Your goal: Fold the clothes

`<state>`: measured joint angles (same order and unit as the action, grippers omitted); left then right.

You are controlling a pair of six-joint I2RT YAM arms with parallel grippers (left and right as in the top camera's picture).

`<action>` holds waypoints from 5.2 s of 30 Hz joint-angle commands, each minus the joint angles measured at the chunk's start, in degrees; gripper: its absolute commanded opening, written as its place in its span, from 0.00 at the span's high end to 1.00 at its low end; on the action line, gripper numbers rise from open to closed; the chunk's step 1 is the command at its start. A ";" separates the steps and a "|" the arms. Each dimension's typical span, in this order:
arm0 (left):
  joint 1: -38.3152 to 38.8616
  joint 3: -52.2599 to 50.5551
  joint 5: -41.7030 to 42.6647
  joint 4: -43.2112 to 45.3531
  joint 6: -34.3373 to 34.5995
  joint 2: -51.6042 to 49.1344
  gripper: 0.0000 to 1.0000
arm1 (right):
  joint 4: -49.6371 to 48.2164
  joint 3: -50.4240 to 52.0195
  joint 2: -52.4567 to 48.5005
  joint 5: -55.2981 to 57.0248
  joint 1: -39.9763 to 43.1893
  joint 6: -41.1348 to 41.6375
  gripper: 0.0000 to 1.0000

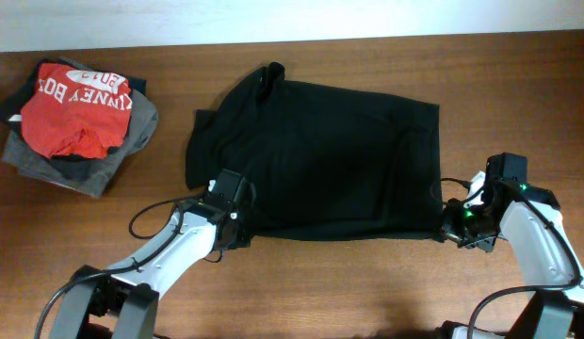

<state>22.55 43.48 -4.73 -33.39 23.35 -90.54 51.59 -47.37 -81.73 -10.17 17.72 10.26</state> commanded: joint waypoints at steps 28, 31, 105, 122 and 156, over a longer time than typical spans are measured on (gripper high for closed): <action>-4.09 20.57 -4.28 -33.90 -5.49 14.45 0.99 | 15.17 -4.66 18.43 -1.97 0.35 -0.37 0.96; -4.09 21.42 -4.35 -36.06 -5.51 14.45 0.99 | 14.97 -5.27 20.13 -2.21 0.35 -0.39 0.96; -7.43 66.90 10.14 -11.82 -28.50 -25.22 0.43 | 2.08 -36.54 -8.66 -4.15 -7.63 -11.56 0.49; -4.44 75.76 9.46 -8.76 -44.70 -43.98 0.47 | 4.74 -36.54 -8.66 -4.20 -7.63 -11.56 0.50; -2.32 75.71 -0.74 -6.29 -46.23 -49.59 0.57 | 4.13 -36.52 -8.66 -4.20 -7.63 -12.00 0.50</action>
<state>19.51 118.08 -4.99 -40.01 -22.35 -139.63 55.90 -82.91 -90.72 -14.87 10.07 -1.52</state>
